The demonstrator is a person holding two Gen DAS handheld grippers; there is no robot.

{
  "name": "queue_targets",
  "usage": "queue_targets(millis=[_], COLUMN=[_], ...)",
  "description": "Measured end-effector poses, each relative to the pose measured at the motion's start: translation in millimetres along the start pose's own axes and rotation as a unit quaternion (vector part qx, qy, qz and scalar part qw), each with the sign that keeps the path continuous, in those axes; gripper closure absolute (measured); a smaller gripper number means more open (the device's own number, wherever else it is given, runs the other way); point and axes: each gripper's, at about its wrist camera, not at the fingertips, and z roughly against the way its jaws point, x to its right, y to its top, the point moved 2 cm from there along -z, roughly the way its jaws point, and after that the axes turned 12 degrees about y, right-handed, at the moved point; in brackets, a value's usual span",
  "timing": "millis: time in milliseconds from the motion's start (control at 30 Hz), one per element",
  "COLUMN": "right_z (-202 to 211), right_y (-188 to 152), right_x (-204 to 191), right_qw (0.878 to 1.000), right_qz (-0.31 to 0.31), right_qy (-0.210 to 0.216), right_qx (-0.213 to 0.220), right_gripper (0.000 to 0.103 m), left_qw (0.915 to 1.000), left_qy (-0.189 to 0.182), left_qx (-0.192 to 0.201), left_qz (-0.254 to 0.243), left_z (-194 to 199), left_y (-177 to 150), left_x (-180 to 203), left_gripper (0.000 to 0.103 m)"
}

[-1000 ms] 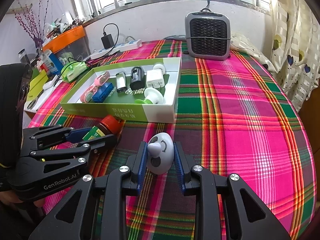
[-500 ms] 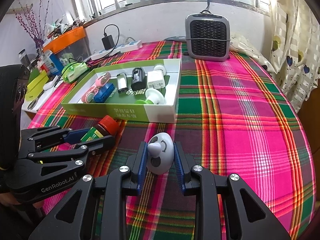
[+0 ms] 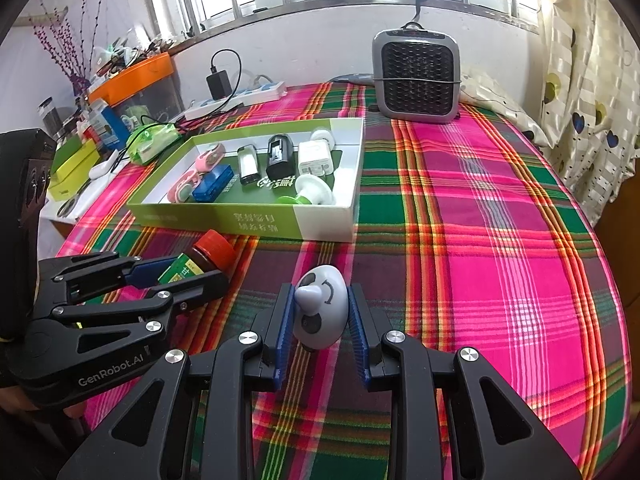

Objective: Organize rigid objects
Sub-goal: 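Carry white round toy with right tool while left tool carries brown jar into box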

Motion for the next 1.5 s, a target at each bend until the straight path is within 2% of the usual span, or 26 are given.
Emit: queue_targets(millis=[733, 1033, 1500], right_z=[18.1, 22.7, 1.9], right_y=[8.7, 28.2, 73.2], right_x=[-15.3, -23.7, -27.0], right_qw=[1.0, 0.999, 0.998], right_qz=[0.016, 0.032, 0.051], right_qy=[0.004, 0.008, 0.015], right_qx=[0.026, 0.042, 0.046], right_gripper=[0.076, 0.076, 0.076], left_qw=[0.9989, 0.9973, 0.9945], left_qy=[0.019, 0.03, 0.05], left_qx=[0.033, 0.052, 0.056], left_qz=[0.026, 0.041, 0.073], left_z=[31.6, 42.0, 30.9], left_y=[3.6, 15.2, 38.1], left_x=[-25.9, -42.7, -77.2], left_gripper=[0.072, 0.072, 0.072])
